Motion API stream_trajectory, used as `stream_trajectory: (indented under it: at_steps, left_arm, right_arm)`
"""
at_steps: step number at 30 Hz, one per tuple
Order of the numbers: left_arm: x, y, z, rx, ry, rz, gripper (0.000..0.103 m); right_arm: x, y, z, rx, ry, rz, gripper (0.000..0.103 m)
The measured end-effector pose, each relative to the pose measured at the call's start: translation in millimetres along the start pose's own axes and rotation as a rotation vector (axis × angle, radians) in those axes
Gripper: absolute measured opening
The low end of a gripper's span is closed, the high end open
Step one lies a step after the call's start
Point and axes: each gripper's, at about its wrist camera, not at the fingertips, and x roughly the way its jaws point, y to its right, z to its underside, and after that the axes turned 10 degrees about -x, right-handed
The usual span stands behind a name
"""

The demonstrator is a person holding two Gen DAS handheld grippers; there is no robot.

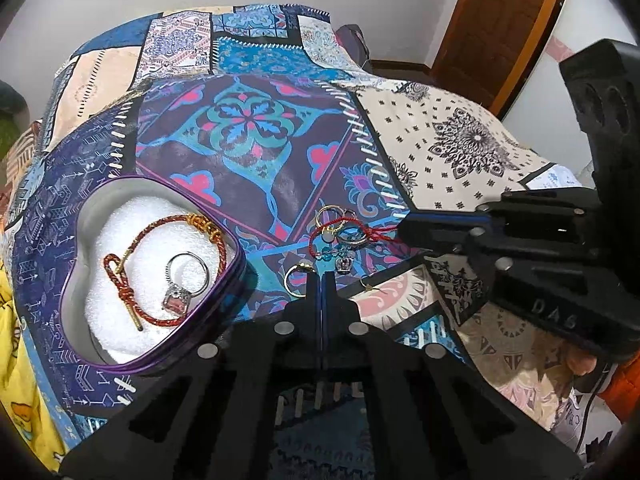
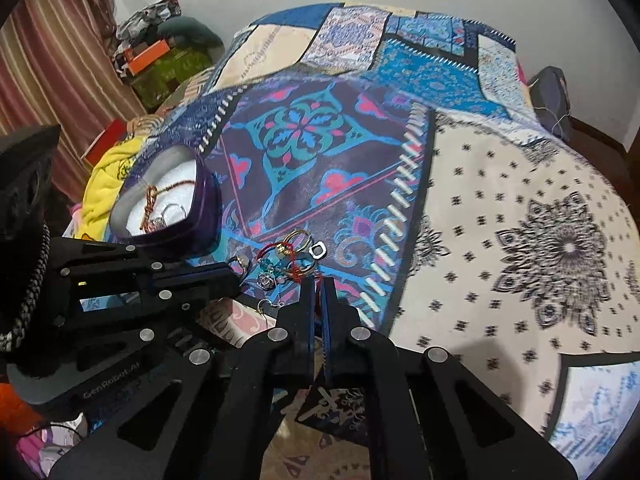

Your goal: Organize jewelry

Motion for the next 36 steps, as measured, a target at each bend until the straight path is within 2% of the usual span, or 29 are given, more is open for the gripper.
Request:
stream_trajectory:
  at_steps: [9, 12, 14, 16, 19, 24, 29, 30, 33, 36]
  left_arm:
    - [-21.4, -4.9, 4.8, 0.001, 0.022, 0.011, 0.000]
    - [-17.8, -5.4, 7.6, 0.003, -0.013, 0.015, 0.009]
    - [-13.9, -6.7, 10.1, 0.003, -0.024, 0.008, 0.017]
    - [-7.9, -8.9, 11.3, -0.003, -0.037, -0.005, 0.022]
    - [-4.1, -10.0, 10.9, -0.006, -0.034, -0.002, 0.023]
    - [3.9, -7.3, 4.8, 0.008, -0.026, -0.014, 0.023]
    - [12.5, -3.8, -1.9, 0.020, -0.021, -0.019, 0.023]
    - [13.8, -3.6, -2.9, 0.020, -0.020, -0.019, 0.023]
    - [17.0, -2.8, -5.3, 0.022, -0.014, -0.022, 0.023]
    - [19.2, -0.8, -6.8, 0.027, -0.011, -0.028, 0.023]
  right_arm:
    - [-24.3, 5.6, 1.2, 0.006, 0.053, 0.058, 0.002]
    - [-21.8, 6.6, 1.4, 0.005, 0.052, 0.055, 0.003]
    - [-16.9, 6.2, 2.2, 0.009, 0.028, 0.044, 0.008]
    - [-8.4, 3.9, 2.3, -0.005, -0.008, 0.038, 0.025]
    - [4.0, -1.9, 3.2, -0.042, -0.038, 0.053, 0.031]
    - [23.1, -6.2, -0.4, -0.076, -0.078, 0.044, 0.031]
    - [31.8, -6.2, -7.4, -0.091, -0.074, 0.025, 0.031]
    - [33.7, -5.6, -8.5, -0.092, -0.074, 0.023, 0.028]
    - [35.7, -6.5, -9.2, -0.105, -0.069, 0.028, 0.006]
    - [33.1, -7.0, -6.3, -0.096, -0.059, 0.033, 0.003]
